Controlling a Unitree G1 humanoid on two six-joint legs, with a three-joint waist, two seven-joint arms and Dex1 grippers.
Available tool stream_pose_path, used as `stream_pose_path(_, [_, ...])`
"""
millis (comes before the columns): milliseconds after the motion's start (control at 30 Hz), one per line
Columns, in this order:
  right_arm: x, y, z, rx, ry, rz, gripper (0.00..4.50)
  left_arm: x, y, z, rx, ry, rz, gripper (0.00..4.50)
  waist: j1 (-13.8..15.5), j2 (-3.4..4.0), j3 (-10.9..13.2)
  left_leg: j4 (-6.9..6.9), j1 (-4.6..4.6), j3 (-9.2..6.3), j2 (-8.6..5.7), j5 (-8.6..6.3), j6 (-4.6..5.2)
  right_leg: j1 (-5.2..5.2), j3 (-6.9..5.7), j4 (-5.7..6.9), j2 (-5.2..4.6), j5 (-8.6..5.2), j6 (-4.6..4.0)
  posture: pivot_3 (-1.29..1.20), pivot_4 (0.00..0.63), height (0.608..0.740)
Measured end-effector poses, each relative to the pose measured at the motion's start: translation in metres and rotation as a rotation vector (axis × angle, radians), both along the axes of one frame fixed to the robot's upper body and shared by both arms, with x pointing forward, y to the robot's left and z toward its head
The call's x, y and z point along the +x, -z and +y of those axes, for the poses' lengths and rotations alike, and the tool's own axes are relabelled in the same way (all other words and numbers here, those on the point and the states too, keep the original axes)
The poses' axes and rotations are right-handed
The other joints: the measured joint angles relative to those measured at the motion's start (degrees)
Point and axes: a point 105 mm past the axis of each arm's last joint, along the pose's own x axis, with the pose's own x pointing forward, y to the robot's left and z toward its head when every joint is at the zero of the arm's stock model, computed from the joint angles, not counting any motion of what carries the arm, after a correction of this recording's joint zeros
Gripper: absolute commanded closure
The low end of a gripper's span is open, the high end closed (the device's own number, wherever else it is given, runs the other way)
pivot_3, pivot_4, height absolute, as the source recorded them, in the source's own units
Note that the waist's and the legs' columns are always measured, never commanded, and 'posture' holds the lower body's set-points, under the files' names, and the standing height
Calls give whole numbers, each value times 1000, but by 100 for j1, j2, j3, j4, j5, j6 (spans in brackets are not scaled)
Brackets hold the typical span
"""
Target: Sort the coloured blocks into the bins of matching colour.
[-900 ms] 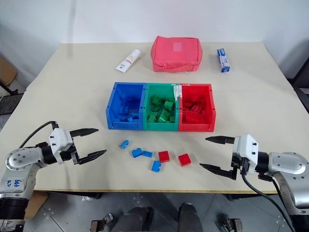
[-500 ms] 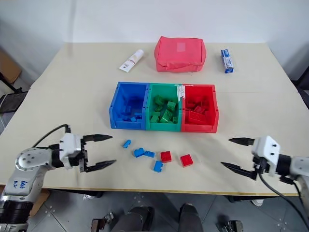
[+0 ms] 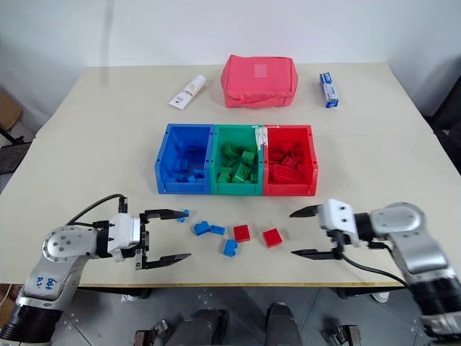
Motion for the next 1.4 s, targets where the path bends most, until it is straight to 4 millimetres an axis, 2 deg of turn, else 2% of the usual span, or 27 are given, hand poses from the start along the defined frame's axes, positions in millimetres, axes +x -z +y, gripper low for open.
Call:
stream_pose_path(100, [3,14,8,-32,-28,35,0,0,1,1,-2,-14,1,38,70,0,0,1,0,-1,-2,-2,3,0,0,-2,-1,1,-1,0,150,740])
stream_pose_path(167, [6,16,11,-49,-45,35,392,1,1,1,-5,-24,-2,0,82,0,0,2,0,2,-1,-3,2,0,2,-2,0,1,-2,0,150,740])
stream_pose_path(233, [13,15,18,-63,-72,19,923,2,0,1,-8,-30,-5,0,68,-1,0,5,3,3,7,-4,-2,2,2,-2,10,5,-8,0,150,740])
stream_pose_path(300, [15,16,23,-51,-85,14,1708,3,0,1,-14,-36,-7,0,41,-2,-2,0,16,4,19,-6,-9,10,4,-1,22,6,-13,0,150,740])
stream_pose_path(333, [14,16,24,-49,-87,16,1884,3,0,0,-17,-37,-8,0,37,-2,-2,0,19,5,20,-6,-10,11,6,1,24,6,-14,0,150,740])
stream_pose_path(433, [11,18,23,-32,-84,28,2907,5,-1,-2,-38,-50,-14,0,16,-2,-2,0,20,6,22,-7,-11,11,9,2,26,6,-16,0,150,740])
stream_pose_path(467, [10,18,22,-10,-68,36,3108,6,-2,-3,-53,-60,-16,0,17,-2,-2,-1,20,6,22,-7,-11,10,9,2,26,6,-16,0,150,740])
stream_pose_path(567, [9,13,17,65,10,49,3106,10,-5,-3,-102,-95,-9,0,24,-2,-1,-2,19,7,21,-8,-11,8,12,2,26,6,-16,0,150,740])
stream_pose_path(633, [20,-8,13,165,117,21,3106,16,-12,-2,-162,-135,-9,0,16,-2,-1,0,20,10,22,-8,-11,7,16,4,28,6,-16,0,150,740])
stream_pose_path(700, [39,-39,9,297,255,-33,3106,22,-20,0,-216,-177,-13,0,-18,-2,-1,1,20,17,29,-10,-17,4,25,7,38,7,-18,0,150,740])
stream_pose_path(800, [65,-81,1,381,404,-160,3106,28,-28,3,-259,-213,-25,0,-19,-1,-2,-3,21,20,40,-13,-25,-2,28,9,49,6,-22,0,150,740])
stream_pose_path(867, [79,-97,-1,412,475,-206,3106,29,-29,6,-263,-228,-23,0,-19,-2,-1,-7,21,20,44,-16,-27,-5,28,7,52,3,-27,0,150,740])
stream_pose_path(1033, [100,-95,-1,398,568,-192,1450,32,-32,7,-265,-229,-36,0,-17,-2,-1,-8,20,22,43,-17,-26,-6,28,4,50,2,-28,0,150,740])
stream_pose_path(1167, [102,-92,-4,390,586,-187,126,35,-30,17,-235,-240,-35,0,-17,-2,-1,-7,19,22,43,-17,-25,-6,28,6,51,3,-28,0,150,740])
stream_pose_path(1233, [95,-88,-12,367,571,-189,40,35,-31,24,-208,-236,-42,0,-4,-2,-1,-9,19,21,43,-17,-25,-6,26,4,51,2,-28,0,150,740])
stream_pose_path(1333, [65,-82,-22,400,466,-146,40,31,-27,33,-146,-198,-52,0,15,-1,-1,-12,17,20,43,-21,-20,-4,24,-3,49,2,-30,0,150,740])
stream_pose_path(1400, [47,-73,-31,340,413,-134,40,28,-25,33,-110,-158,-67,0,11,-1,-1,-7,17,23,41,-25,-14,0,24,-6,47,2,-29,0,150,740])
